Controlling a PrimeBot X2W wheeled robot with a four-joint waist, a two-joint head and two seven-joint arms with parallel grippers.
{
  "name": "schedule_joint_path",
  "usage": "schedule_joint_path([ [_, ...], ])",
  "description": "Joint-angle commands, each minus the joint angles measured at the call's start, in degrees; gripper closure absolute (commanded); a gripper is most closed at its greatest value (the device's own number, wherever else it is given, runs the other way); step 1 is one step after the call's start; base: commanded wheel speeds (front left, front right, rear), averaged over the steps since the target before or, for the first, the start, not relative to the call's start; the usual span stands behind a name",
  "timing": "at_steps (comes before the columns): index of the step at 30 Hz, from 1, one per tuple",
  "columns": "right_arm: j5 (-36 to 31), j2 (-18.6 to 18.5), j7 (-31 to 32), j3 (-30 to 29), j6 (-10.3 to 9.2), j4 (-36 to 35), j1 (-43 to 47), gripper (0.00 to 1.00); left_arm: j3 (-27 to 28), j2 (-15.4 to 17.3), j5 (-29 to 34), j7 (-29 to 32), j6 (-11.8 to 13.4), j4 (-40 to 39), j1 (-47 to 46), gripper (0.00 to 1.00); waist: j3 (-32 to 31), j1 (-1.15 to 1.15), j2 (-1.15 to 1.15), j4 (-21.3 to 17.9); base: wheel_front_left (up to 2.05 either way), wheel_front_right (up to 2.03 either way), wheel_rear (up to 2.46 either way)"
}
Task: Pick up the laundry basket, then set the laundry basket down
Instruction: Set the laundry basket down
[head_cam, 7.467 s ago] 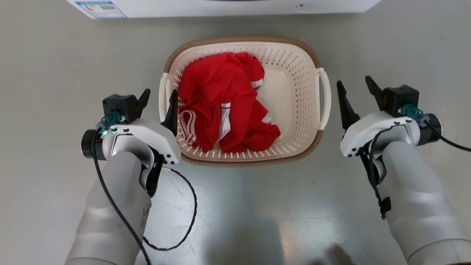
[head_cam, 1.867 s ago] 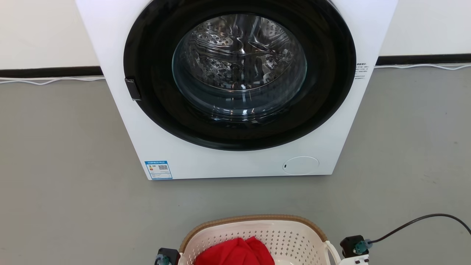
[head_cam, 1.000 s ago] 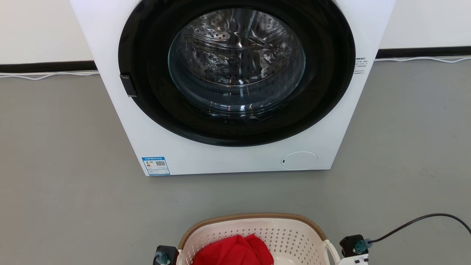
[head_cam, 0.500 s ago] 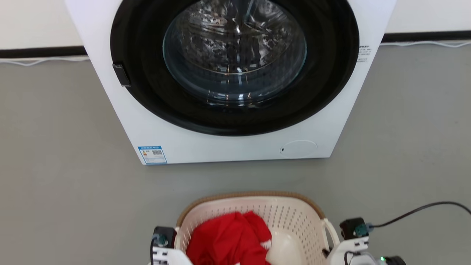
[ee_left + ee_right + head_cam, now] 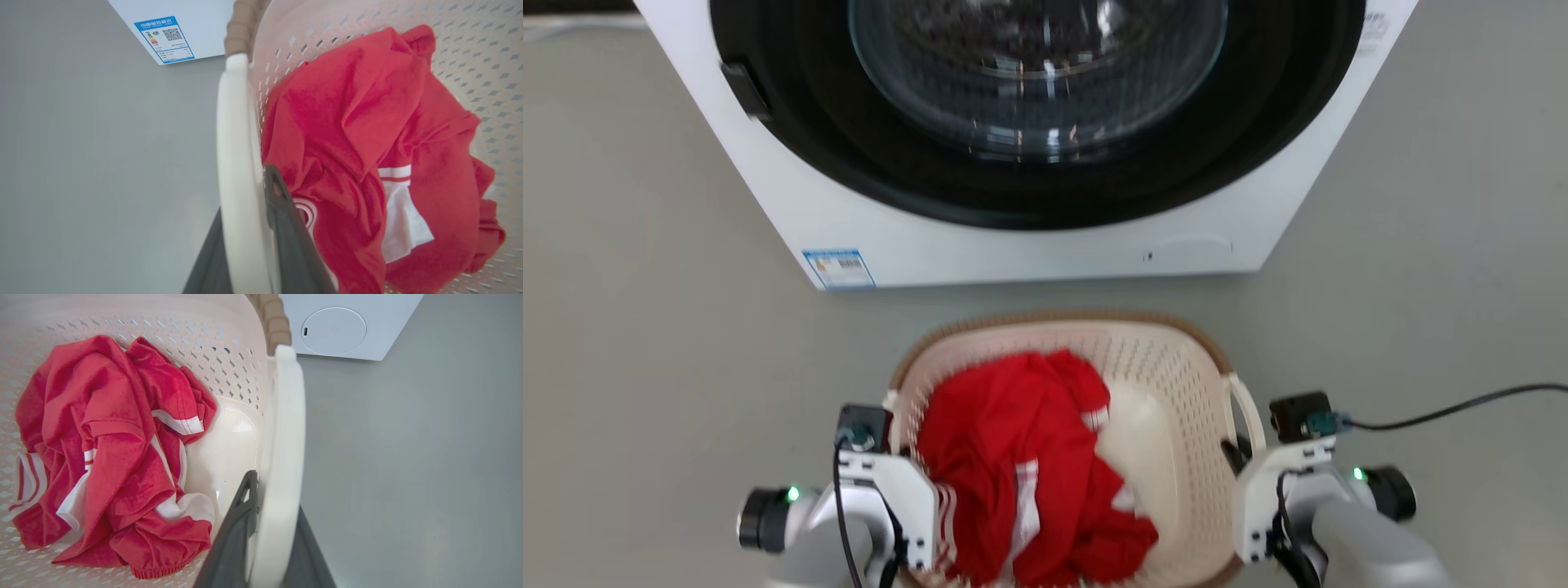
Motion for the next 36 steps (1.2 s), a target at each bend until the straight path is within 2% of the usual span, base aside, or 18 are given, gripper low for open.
schedule_joint_path([
  [1,-1.1,1.3,-2.0,1.7,0.92,-1.7,-2.2,1.00,0.9,0.8,0.6,-2.0,-0.5,-0.5,-4.3,1.00,4.0,0.00,0.00,-0.6,0.00,0.00,0.00],
  [7,-1.6,1.3,-5.8,1.5,0.92,-1.2,-6.3,1.00,1.3,2.0,1.4,-3.3,-1.1,-0.2,-8.4,1.00,10.1,0.00,0.00,-0.6,0.00,0.00,0.00],
  [14,-3.1,1.3,-8.3,0.4,0.92,0.3,-11.7,1.00,3.4,3.0,3.0,-3.7,0.2,-2.8,-13.3,1.00,18.0,0.00,0.00,0.1,0.00,0.00,0.00],
  [24,-6.4,1.3,-9.4,-2.8,0.92,1.2,-19.5,1.00,10.8,6.0,8.8,-3.7,2.5,-11.0,-16.9,1.00,27.9,0.00,0.00,0.1,0.00,0.00,0.00],
  [36,-11.7,1.3,-9.4,-10.0,0.92,-0.4,-23.2,1.00,18.2,6.8,15.2,-3.7,2.5,-13.8,-20.4,1.00,35.4,0.00,0.00,-0.7,0.00,0.00,0.00],
])
